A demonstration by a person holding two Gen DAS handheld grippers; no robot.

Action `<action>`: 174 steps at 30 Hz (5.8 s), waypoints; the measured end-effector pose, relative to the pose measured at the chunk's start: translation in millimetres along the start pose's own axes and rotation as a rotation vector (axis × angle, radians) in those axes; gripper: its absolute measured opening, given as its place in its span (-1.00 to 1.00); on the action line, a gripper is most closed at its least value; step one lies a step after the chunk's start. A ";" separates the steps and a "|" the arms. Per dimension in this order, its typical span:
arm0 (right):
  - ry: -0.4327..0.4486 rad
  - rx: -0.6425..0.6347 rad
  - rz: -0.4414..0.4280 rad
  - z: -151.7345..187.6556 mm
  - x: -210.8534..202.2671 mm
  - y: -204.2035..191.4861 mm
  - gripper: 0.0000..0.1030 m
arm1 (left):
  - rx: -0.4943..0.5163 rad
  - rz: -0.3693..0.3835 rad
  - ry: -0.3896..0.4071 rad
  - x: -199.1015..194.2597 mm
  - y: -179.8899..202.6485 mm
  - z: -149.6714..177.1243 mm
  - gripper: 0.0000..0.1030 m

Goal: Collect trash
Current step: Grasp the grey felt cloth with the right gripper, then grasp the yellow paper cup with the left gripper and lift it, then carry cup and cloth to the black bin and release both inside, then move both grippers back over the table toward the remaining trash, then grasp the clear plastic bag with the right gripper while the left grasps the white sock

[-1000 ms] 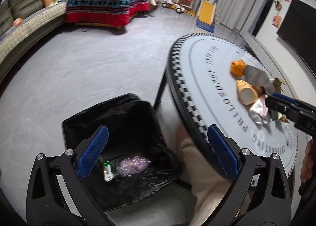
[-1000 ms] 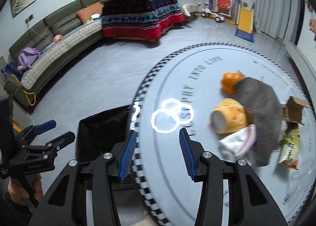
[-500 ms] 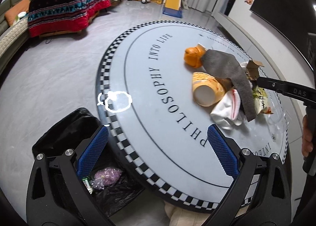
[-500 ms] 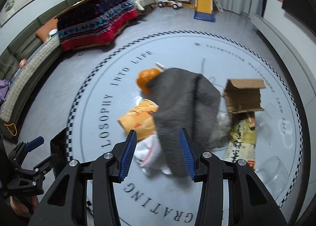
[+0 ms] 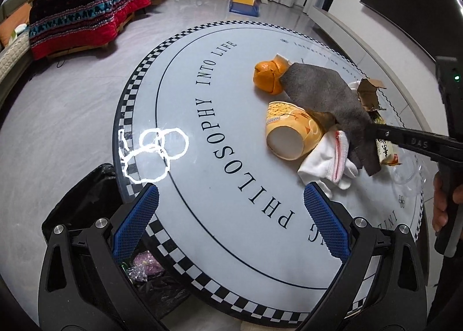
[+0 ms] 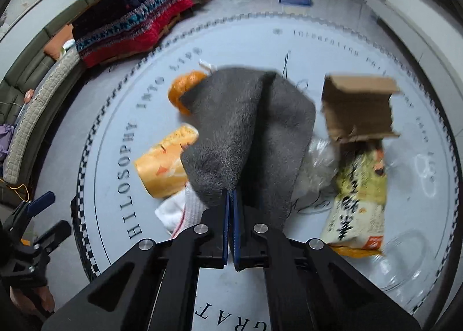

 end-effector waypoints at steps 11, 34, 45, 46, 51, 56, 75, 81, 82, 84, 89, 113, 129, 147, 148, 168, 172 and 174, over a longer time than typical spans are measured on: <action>0.195 -0.064 -0.042 -61.4 -88.6 -20.9 -0.94 | 0.062 0.046 -0.050 58.7 33.3 -45.8 0.88; 0.257 -0.029 -0.047 -104.3 -97.6 -10.4 -0.94 | 0.127 0.099 -0.043 83.5 63.0 -68.9 0.23; 0.322 -0.076 -0.063 -82.9 -147.8 -47.5 -0.94 | 0.093 0.037 0.090 -14.6 34.1 -60.3 0.23; 0.323 -0.081 -0.068 -78.8 -150.6 -52.6 -0.94 | 0.088 0.033 0.095 -16.8 29.0 -58.9 0.23; 0.317 -0.110 -0.084 -59.3 -154.9 -79.4 -0.94 | 0.049 0.004 0.134 -46.5 11.6 -38.7 0.23; 0.302 -0.151 -0.112 -31.5 -155.6 -112.0 -0.94 | -0.003 -0.039 0.179 -82.3 -18.8 -14.6 0.23; 0.118 -0.342 -0.273 107.3 -109.5 -258.7 -0.94 | -0.243 -0.251 0.232 -179.2 -134.1 107.9 0.24; 0.032 -0.400 -0.303 150.8 -80.5 -291.3 -0.94 | -0.334 -0.298 0.198 -179.4 -167.3 144.8 0.24; 0.015 -0.405 -0.307 157.1 -73.9 -296.0 -0.94 | -0.346 -0.300 0.189 -177.1 -172.0 149.1 0.24; -0.018 -0.407 -0.311 167.2 -60.3 -302.7 -0.94 | -0.368 -0.304 0.163 -169.5 -182.1 160.8 0.24; -0.081 -0.406 -0.320 186.4 -31.7 -317.1 -0.94 | -0.407 -0.302 0.105 -150.3 -201.6 186.9 0.24; -0.138 -0.370 -0.309 192.0 8.0 -320.9 -0.04 | -0.513 -0.310 0.015 -125.8 -234.7 217.0 0.88; -0.065 -0.288 -0.299 146.7 -15.1 -258.9 -0.04 | -0.384 -0.245 0.049 -119.4 -174.2 155.8 0.88; 0.032 -0.057 -0.128 38.4 -24.3 -77.9 -0.03 | -0.108 -0.068 0.009 -35.2 -29.2 31.3 0.88; 0.030 -0.051 -0.119 32.1 -23.0 -70.7 -0.03 | -0.089 -0.059 0.005 -29.8 -21.2 25.9 0.88; -0.151 -0.090 -0.001 -42.7 88.2 -11.1 0.17 | 0.126 0.023 -0.134 87.2 82.3 -20.5 0.88; -0.148 -0.107 -0.009 -42.7 95.8 -6.1 -0.28 | 0.145 0.020 -0.153 99.9 90.2 -23.1 0.88; -0.132 -0.090 -0.029 -44.9 88.0 -3.4 -0.42 | 0.154 0.022 -0.151 103.5 95.8 -26.1 0.88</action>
Point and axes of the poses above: each gripper's, at about its wrist camera, not at the fingertips, and x roughly the way its jaws point, y to its right, z to its underside, the point moved 8 cm from there along x, roughly the way its jaws point, and after that the axes turned 13 degrees about x, right-handed, at the moved point
